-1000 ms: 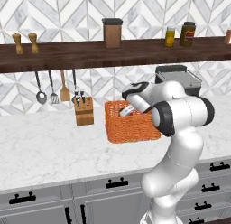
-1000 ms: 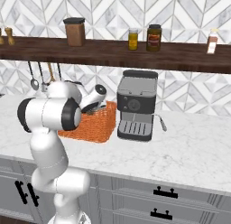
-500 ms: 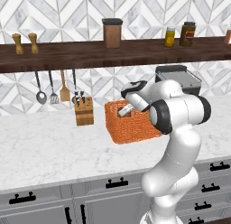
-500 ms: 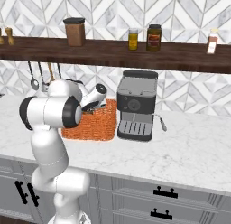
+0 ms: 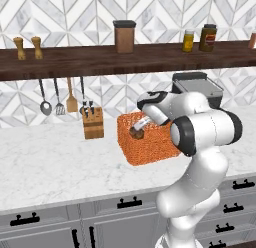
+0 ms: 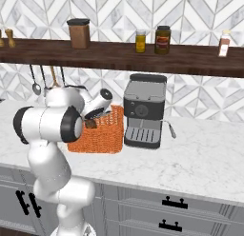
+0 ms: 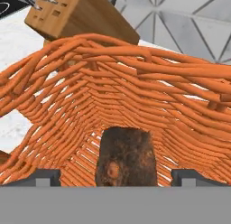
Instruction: Open the cabinet, pick up the bread from the cabinet and place it in the basket. Then move the basket to the dining counter.
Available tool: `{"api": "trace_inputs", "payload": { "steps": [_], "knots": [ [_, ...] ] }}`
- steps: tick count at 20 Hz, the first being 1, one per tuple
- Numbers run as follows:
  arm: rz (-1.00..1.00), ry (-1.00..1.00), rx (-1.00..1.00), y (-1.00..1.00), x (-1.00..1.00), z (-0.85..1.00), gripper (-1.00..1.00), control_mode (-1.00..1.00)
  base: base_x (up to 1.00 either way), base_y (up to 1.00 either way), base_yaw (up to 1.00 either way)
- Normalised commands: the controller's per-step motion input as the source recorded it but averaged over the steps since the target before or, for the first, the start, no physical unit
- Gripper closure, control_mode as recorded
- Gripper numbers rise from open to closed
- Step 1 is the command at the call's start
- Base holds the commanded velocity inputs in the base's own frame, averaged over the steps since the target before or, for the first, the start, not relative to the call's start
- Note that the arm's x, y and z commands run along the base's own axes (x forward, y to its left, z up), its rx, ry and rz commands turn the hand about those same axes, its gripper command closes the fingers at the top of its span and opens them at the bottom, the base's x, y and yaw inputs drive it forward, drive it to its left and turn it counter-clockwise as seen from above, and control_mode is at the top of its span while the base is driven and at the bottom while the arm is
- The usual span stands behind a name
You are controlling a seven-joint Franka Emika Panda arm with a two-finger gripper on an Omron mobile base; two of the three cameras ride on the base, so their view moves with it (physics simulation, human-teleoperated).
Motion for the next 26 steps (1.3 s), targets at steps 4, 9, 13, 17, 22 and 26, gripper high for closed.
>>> {"api": "trace_inputs", "payload": {
  "steps": [4,9,13,17,22,26],
  "knots": [
    [0.00,-0.02,0.00,0.00,-0.86,0.86,-1.00,-1.00,0.00,0.00,0.00],
    [0.00,0.00,0.00,0.31,-0.98,0.48,-1.00,-1.00,0.00,0.00,0.00],
    [0.00,0.09,0.00,0.52,-0.63,0.46,-1.00,-1.00,0.00,0.00,0.00],
    [0.00,0.11,-0.06,0.22,-0.46,0.26,-1.00,-1.00,0.00,0.00,0.00],
    [0.00,0.11,-0.20,0.07,-0.27,-0.05,-1.00,-1.00,0.00,0.00,0.00],
    [0.00,0.14,-0.19,0.11,0.21,-0.30,-1.00,-1.00,0.00,0.00,0.00]
  ]
}}
